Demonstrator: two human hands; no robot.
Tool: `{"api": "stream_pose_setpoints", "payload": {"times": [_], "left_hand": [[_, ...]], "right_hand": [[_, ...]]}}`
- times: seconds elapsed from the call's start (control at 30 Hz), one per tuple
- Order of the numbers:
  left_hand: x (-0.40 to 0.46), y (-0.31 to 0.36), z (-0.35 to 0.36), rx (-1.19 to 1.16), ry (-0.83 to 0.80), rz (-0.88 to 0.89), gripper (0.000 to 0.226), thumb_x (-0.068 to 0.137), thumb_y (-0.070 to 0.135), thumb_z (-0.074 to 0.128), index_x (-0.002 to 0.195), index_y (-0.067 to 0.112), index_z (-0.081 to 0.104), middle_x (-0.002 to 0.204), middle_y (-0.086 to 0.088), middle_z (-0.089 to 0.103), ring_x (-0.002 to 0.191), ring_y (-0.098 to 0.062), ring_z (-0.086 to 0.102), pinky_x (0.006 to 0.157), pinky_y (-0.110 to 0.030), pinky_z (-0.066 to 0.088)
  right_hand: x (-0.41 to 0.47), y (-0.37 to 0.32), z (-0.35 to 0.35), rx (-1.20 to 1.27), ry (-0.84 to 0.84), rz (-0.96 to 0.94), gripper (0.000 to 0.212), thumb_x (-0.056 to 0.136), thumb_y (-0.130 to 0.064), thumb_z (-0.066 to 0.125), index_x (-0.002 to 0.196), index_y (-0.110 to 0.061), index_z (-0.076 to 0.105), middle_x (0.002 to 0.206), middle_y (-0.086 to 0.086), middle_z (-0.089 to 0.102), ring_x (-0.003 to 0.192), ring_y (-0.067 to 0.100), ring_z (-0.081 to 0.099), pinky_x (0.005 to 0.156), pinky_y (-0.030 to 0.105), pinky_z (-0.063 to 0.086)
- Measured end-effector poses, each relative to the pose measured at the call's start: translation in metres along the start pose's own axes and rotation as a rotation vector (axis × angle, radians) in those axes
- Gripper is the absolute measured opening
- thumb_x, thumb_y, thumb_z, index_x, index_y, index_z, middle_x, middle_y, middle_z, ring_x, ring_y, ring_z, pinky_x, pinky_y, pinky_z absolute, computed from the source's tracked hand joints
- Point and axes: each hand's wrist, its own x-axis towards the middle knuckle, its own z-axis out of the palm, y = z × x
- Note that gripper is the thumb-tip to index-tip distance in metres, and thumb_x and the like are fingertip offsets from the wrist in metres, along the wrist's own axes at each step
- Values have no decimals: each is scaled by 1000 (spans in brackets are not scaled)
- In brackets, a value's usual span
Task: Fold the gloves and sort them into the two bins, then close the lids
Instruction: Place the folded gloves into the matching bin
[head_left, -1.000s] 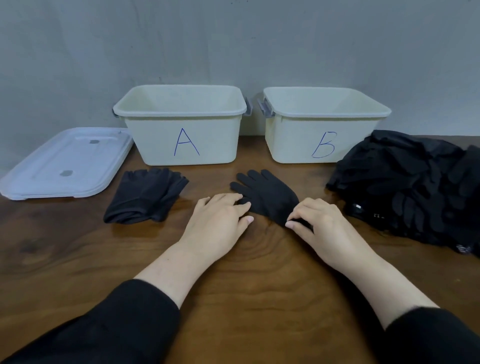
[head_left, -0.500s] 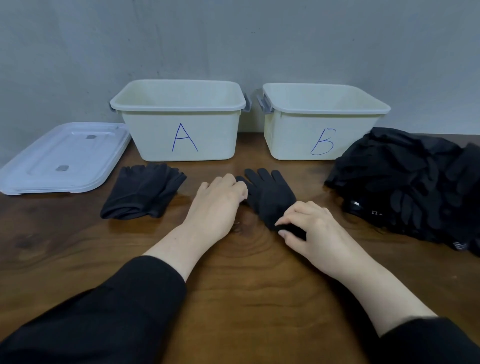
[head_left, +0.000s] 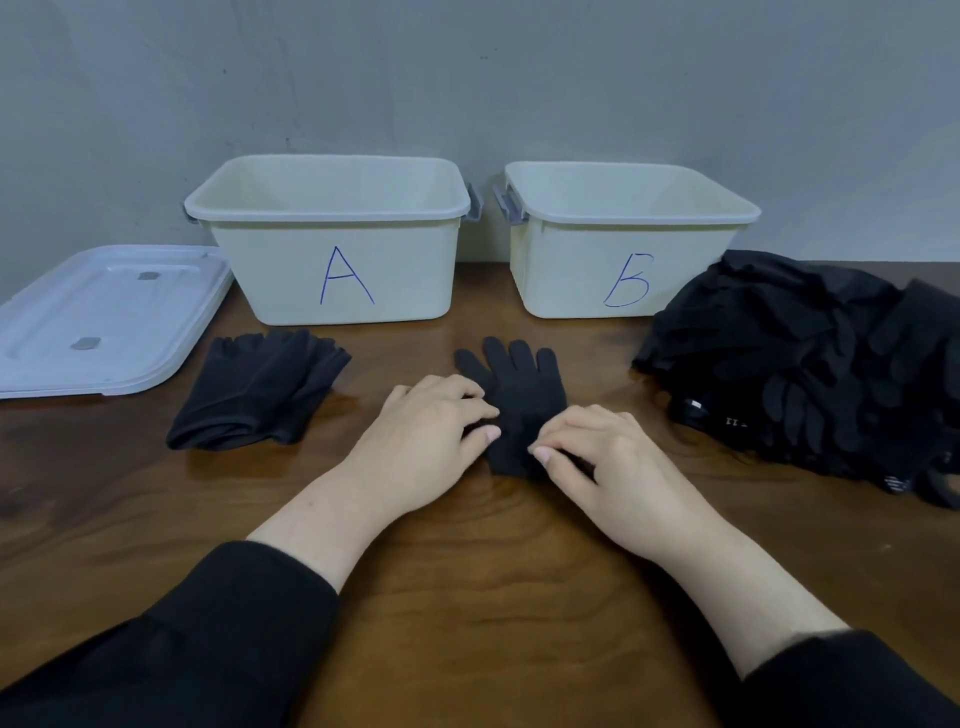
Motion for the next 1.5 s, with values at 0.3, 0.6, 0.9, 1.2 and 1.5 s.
{"api": "stream_pose_setpoints", "payload": {"times": [0.3, 0.6, 0.9, 1.2, 1.5], "left_hand": [[-2, 0, 2, 40, -56, -31, 46, 101, 55, 41, 143, 39, 50, 158, 13, 35, 147, -9, 25, 120, -39, 15], [1, 27, 14, 91, -96, -3, 55, 104, 54, 25, 156, 35, 28, 164, 17, 19, 152, -4, 9, 125, -40, 6], [0, 77, 10, -157, 249, 44, 37, 101, 37, 51, 134, 26, 62, 133, 6, 65, 128, -12, 55, 107, -24, 29], [13, 109, 20, -249, 256, 59, 37, 103, 39, 46, 135, 28, 60, 131, 12, 62, 123, -7, 53, 100, -17, 26], [12, 96, 16, -296, 265, 48, 37, 102, 39, 46, 133, 28, 61, 129, 14, 62, 121, -5, 51, 104, -24, 35]], "right_hand": [[0, 4, -2, 26, -22, 44, 22, 101, -39, 55, 96, -30, 75, 106, -22, 62, 108, 2, 53, 103, 34, 36], [0, 18, -7, 69, 311, 168, 24, 102, -35, 49, 98, -23, 70, 100, -17, 60, 96, 8, 57, 88, 44, 50], [-12, 35, -30, -113, 386, 175, 18, 100, -31, 54, 102, -22, 69, 105, -11, 62, 97, 12, 57, 88, 42, 48], [-17, 92, -105, -560, 250, 327, 38, 92, -31, 70, 130, -25, 66, 137, -5, 56, 126, 23, 47, 104, 46, 28], [1, 97, -137, -393, 311, 381, 19, 102, -33, 57, 102, -29, 76, 114, -13, 67, 111, 18, 54, 96, 41, 30]]}}
